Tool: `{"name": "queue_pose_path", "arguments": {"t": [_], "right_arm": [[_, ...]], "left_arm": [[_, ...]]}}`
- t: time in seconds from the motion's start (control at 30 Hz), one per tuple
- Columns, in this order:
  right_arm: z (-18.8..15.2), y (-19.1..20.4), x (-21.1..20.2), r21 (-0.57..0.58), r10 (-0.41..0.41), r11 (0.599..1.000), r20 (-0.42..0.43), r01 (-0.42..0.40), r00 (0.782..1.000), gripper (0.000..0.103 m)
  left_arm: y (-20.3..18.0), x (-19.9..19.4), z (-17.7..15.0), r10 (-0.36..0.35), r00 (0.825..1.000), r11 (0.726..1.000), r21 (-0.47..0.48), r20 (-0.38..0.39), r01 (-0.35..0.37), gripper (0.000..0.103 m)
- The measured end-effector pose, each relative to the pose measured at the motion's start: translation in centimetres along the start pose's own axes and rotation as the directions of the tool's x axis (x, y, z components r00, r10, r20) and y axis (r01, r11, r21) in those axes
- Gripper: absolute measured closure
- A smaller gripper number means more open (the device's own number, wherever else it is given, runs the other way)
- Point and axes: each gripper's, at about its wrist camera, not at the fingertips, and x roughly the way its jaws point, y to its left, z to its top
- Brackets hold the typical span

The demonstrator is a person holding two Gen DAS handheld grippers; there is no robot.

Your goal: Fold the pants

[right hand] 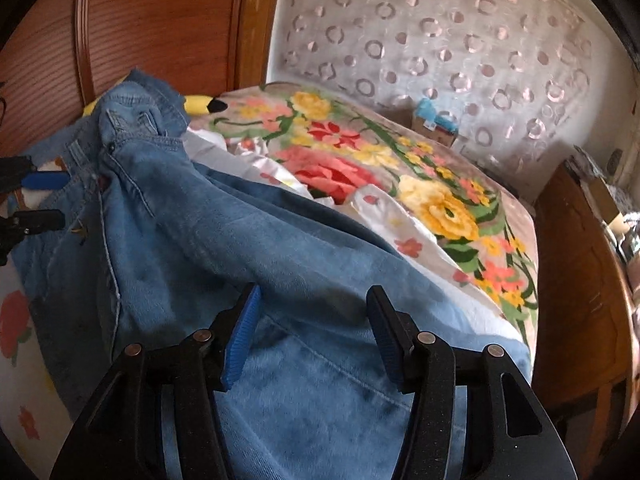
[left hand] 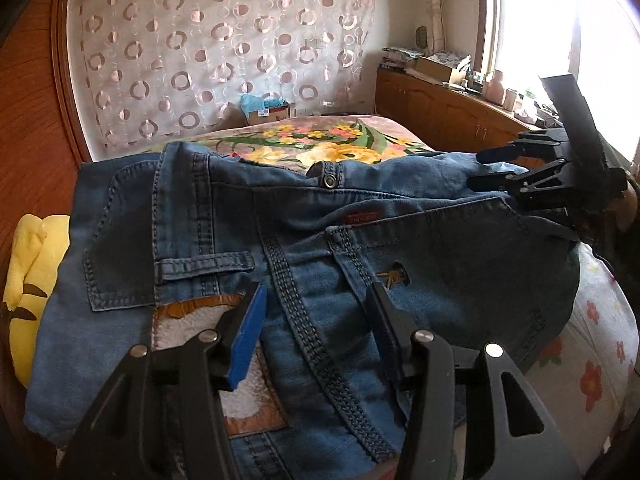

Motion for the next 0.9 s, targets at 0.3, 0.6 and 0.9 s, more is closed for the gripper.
{"name": "queue_pose_path", "arguments": {"t": [0.3,0.6,0.9], "right_arm": [[0.8,0.0,1.7,-0.078,0.05,0.995,-0.087,-0.057,0.995,0.04],[1.4,-1.0,0.3,-0.104,0.015,0.994,-0.036,-0.019,0.999,0.103],[3.6,-2.1,0.3,-0.04,-0.235,0.971,0.046,0.237,0.971,0.07]], "left_arm": [[0.2,-0.1,-0.2,0.005,1.0,1.0,0.01,0.008,-0.005,0.053],[0.1,-0.2,0.0,-0.002,1.0,1.0,0.004,0.007,0.002,0.053],[-0.3,-1.3,0.0,-0.005,1.0,1.0,-0.005,0.015,0.005,0.053]]}}
